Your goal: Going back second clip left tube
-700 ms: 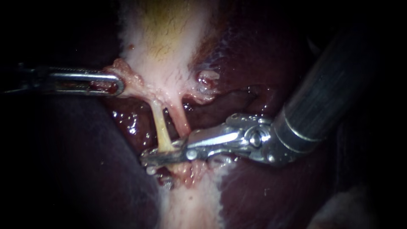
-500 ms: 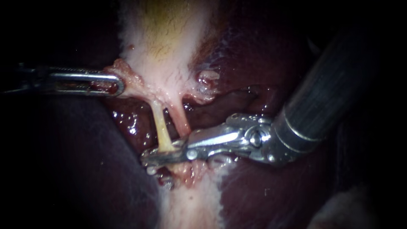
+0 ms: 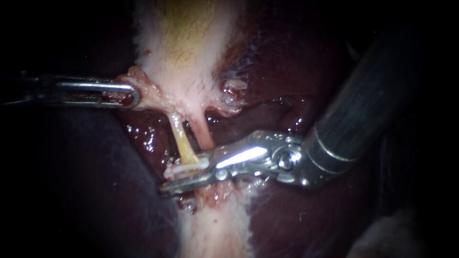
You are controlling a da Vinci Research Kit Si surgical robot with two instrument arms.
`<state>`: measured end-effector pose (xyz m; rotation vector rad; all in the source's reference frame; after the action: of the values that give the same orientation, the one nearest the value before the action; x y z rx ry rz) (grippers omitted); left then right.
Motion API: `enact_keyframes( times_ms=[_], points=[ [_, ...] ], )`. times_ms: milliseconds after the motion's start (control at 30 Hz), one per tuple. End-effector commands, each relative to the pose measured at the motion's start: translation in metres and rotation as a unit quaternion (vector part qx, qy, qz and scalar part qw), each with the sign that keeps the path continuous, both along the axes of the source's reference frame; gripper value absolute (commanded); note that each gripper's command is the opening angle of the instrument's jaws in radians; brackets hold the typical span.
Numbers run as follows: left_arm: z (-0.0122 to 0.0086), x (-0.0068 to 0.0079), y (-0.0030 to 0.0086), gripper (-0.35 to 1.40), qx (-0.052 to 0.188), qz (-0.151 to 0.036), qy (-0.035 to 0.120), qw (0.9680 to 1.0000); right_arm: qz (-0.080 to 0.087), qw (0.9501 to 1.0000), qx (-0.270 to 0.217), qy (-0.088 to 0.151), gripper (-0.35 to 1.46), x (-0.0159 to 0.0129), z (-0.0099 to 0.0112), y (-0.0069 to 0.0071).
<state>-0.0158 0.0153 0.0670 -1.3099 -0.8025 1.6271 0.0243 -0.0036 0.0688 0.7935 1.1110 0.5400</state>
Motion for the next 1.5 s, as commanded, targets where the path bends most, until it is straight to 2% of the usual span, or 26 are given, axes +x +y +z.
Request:
enact_keyframes(
  times_ms=[33, 233, 400, 500, 567, 733, 867, 1033, 1200, 1500],
  points=[
    [0.0000, 0.0000, 0.0000, -0.35, 0.000, 0.000, 0.000, 1.0000, 0.000, 0.9999, -0.015, -0.005, 0.49, -0.0002, 0.0002, 0.0002],
    [0.0000, 0.0000, -0.0001, -0.35, 0.000, 0.000, 0.000, 1.0000, -0.015, 0.9958, -0.090, -0.007, 0.50, -0.0013, 0.0008, 0.0009],
    [0.0000, 0.0000, -0.0001, -0.35, 0.000, 0.000, 0.000, 1.0000, -0.003, 0.9874, -0.158, -0.011, 0.50, -0.0030, 0.0004, 0.0007],
    [0.0000, 0.0000, -0.0001, -0.35, 0.000, 0.000, 0.000, 1.0000, -0.008, 0.9836, -0.180, -0.007, 0.50, -0.0043, 0.0000, 0.0007],
    [0.0000, 0.0001, -0.0001, -0.35, -0.001, 0.000, 0.000, 1.0000, -0.015, 0.9797, -0.200, -0.001, 0.50, -0.0055, -0.0004, 0.0007],
    [0.0001, 0.0001, -0.0001, -0.35, -0.001, 0.000, 0.000, 1.0000, -0.030, 0.9738, -0.225, 0.015, 0.50, -0.0096, -0.0027, 0.0014],
    [0.0003, 0.0001, -0.0001, -0.35, -0.001, 0.001, 0.000, 1.0000, -0.041, 0.9715, -0.232, 0.026, 0.50, -0.0136, -0.0049, 0.0019],
    [0.0004, 0.0001, -0.0001, -0.35, -0.001, 0.001, 0.000, 1.0000, -0.046, 0.9697, -0.238, 0.032, 0.50, -0.0171, -0.0064, 0.0025],
    [0.0005, 0.0001, -0.0001, -0.35, -0.001, 0.001, 0.000, 1.0000, -0.044, 0.9693, -0.240, 0.031, 0.50, -0.0185, -0.0070, 0.0033],
    [0.0013, -0.0002, 0.0001, -0.35, -0.002, 0.000, 0.002, 1.0000, -0.046, 0.9685, -0.242, 0.033, 0.50, -0.0190, -0.0075, 0.0039]
  ],
)
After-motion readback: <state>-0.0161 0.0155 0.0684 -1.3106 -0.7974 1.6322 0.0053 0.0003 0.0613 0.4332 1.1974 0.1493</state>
